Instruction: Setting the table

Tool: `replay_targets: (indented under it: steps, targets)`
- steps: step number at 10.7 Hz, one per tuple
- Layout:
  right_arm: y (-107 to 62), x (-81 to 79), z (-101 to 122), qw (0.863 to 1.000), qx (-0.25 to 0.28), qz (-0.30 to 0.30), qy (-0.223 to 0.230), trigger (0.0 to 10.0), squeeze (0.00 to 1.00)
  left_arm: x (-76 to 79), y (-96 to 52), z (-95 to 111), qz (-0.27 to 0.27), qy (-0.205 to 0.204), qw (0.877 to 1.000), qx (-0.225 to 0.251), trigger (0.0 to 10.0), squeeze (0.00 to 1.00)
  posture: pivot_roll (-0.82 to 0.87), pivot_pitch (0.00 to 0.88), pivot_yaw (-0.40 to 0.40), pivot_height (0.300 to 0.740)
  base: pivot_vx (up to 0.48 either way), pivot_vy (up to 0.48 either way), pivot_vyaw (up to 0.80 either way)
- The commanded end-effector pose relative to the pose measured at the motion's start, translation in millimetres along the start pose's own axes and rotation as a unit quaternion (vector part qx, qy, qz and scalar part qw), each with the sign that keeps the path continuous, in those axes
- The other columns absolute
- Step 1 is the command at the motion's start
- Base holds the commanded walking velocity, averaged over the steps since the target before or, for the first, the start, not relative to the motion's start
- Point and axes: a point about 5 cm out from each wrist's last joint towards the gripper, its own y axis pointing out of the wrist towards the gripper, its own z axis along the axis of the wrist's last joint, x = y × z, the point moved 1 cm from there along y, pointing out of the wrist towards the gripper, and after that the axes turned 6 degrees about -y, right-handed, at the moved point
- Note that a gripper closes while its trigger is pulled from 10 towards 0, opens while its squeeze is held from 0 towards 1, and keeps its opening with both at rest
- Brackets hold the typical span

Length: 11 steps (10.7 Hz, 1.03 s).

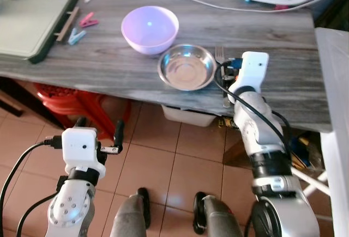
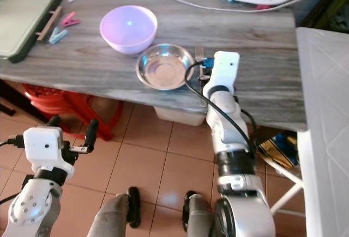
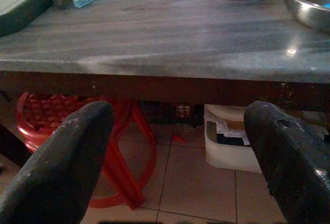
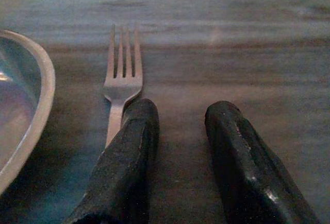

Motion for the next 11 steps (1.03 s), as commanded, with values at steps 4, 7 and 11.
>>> replay_targets:
  steps: [4, 7, 11]
  targets:
    - [-23.0, 28.7, 10, 0.997, 0.046, -0.050, -0.038, 10.0, 0.00, -0.8, 10.4, -3, 0.014, 0.005, 1.000, 0.006, 10.0, 0.00, 0.09, 0.212, 0.005, 0.740, 0.000, 0.000, 0.00]
    - [-50.3, 22.4, -5, 0.995, 0.080, -0.006, -0.053, 10.0, 1.00, -4.7, 21.6, -7, 0.039, 0.000, 0.999, 0.015, 10.0, 0.00, 0.08, 0.107, -0.005, 0.740, 0.000, 0.000, 0.00]
    - [-56.9, 9.6, -15, 0.992, 0.105, 0.022, -0.063, 10.0, 1.00, -2.7, 29.5, -19, 0.043, -0.012, 0.999, 0.008, 10.0, 0.00, 0.06, 0.034, 0.014, 0.740, 0.000, 0.000, 0.00]
